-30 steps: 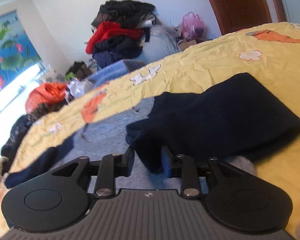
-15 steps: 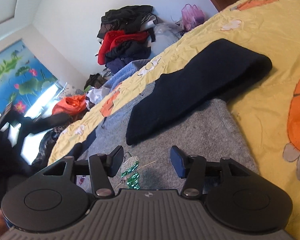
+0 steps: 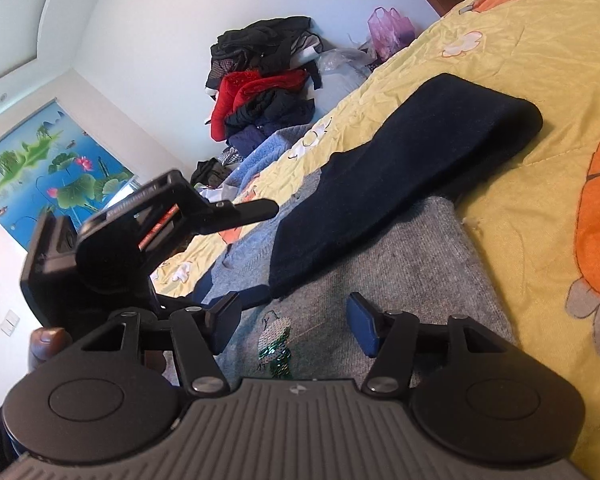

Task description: Fold small clothes

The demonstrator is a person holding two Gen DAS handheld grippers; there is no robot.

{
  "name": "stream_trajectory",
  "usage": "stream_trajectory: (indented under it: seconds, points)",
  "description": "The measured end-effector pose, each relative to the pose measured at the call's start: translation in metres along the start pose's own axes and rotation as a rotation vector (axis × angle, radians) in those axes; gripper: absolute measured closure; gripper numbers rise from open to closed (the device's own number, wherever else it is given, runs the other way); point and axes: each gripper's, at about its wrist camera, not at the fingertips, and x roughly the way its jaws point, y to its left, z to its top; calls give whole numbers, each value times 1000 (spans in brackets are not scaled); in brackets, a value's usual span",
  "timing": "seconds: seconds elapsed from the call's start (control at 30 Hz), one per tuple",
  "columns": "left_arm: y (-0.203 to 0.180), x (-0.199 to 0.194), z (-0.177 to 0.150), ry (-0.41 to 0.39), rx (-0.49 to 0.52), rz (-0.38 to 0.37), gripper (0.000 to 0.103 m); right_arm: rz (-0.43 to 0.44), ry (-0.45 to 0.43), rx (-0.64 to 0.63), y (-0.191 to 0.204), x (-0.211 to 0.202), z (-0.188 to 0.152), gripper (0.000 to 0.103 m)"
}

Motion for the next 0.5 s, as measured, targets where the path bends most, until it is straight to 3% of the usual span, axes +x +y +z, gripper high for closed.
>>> stream_trajectory:
  seconds: [0.07, 0.1, 0.13, 0.23, 0.5]
  points:
    - [-1, 3, 2, 0, 6, -4, 20, 2, -1, 3, 0, 0, 1, 40]
    - [-2, 5, 2, -3, 13, -2, 29, 2, -1, 2, 0, 1, 1, 40]
    - [-4, 9, 3, 8, 18, -1, 58, 1, -1, 1, 0, 1, 1, 40]
    - [-6, 19, 6, 33, 29, 47, 90, 0, -3, 0, 0, 2, 1, 41]
    - [-28, -20, 20, -116, 201, 97, 96, 0, -5, -3, -1, 2, 1, 41]
